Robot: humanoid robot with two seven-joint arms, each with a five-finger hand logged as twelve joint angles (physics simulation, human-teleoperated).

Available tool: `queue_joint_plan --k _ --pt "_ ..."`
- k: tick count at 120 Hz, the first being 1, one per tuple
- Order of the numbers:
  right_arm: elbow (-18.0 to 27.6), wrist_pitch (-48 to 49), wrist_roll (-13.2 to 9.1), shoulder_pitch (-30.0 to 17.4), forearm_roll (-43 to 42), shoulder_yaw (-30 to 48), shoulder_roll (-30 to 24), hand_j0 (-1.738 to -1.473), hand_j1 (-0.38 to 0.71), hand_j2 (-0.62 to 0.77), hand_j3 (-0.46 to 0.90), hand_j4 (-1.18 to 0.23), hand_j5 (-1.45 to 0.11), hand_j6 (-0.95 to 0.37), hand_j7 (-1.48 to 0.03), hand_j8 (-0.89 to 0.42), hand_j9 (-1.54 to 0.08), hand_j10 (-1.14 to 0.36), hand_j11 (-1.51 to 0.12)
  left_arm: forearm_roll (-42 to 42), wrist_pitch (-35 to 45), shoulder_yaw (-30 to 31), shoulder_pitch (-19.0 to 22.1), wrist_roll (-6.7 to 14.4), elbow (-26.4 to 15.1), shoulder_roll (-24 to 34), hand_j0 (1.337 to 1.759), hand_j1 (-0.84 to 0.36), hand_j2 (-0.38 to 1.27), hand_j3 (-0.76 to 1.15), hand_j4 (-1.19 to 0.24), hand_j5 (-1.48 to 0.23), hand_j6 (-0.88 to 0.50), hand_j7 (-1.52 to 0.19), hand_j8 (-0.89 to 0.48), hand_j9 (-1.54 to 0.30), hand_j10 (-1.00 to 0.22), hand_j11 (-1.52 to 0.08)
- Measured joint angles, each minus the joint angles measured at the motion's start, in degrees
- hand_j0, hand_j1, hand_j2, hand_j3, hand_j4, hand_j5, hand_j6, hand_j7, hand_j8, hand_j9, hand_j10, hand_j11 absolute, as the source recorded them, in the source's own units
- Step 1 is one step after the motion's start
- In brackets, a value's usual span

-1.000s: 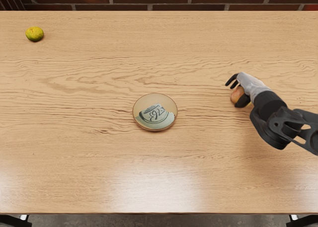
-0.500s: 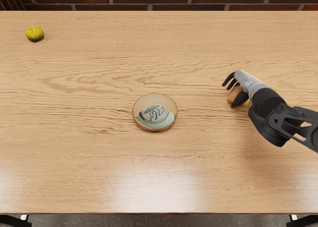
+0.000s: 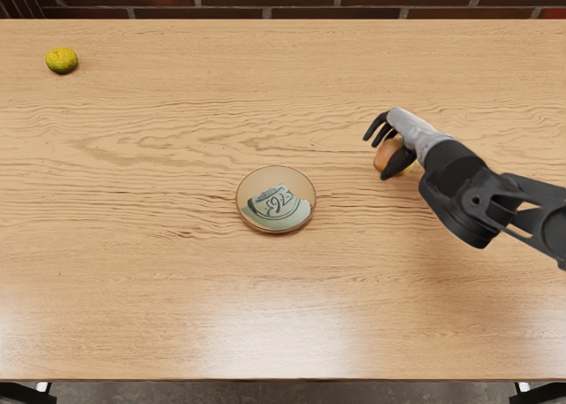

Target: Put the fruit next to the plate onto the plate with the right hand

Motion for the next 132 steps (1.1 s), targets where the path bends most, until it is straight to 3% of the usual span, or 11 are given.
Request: queue_joint_plan --k 53,78,132 --pt "1.7 -0.2 0.0 2.9 0.4 0.1 5.3 -1.657 0.20 0.26 0.00 -0.57 -0.79 -0.59 -0.77 -0.39 -0.77 -0.41 -0.77 0.0 0.0 0.0 0.0 0.0 0.0 0.0 1.658 0.07 0.05 0.00 -0.23 -0.30 -0.23 -0.30 -0.23 -0.30 -0.23 -0.30" --pt "1.7 -0.2 0.0 3.7 0.3 0.1 8.1 -1.656 0.18 0.17 0.00 -0.57 -0.79 -0.59 -0.77 -0.37 -0.77 -0.40 -0.77 0.0 0.0 0.0 0.0 0.0 0.0 0.0 1.658 0.07 0.05 0.00 -0.23 -0.30 -0.23 -0.30 -0.23 -0.30 -0.23 -0.30" --pt "-0.1 0.1 0.0 5.0 1.1 -0.1 14.8 -1.656 0.18 0.17 0.00 -0.58 -0.78 -0.59 -0.77 -0.37 -0.77 -0.39 -0.78 0.0 0.0 0.0 0.0 0.0 0.0 0.0 1.658 0.07 0.05 0.00 -0.23 -0.30 -0.23 -0.30 -0.23 -0.30 -0.23 -0.30"
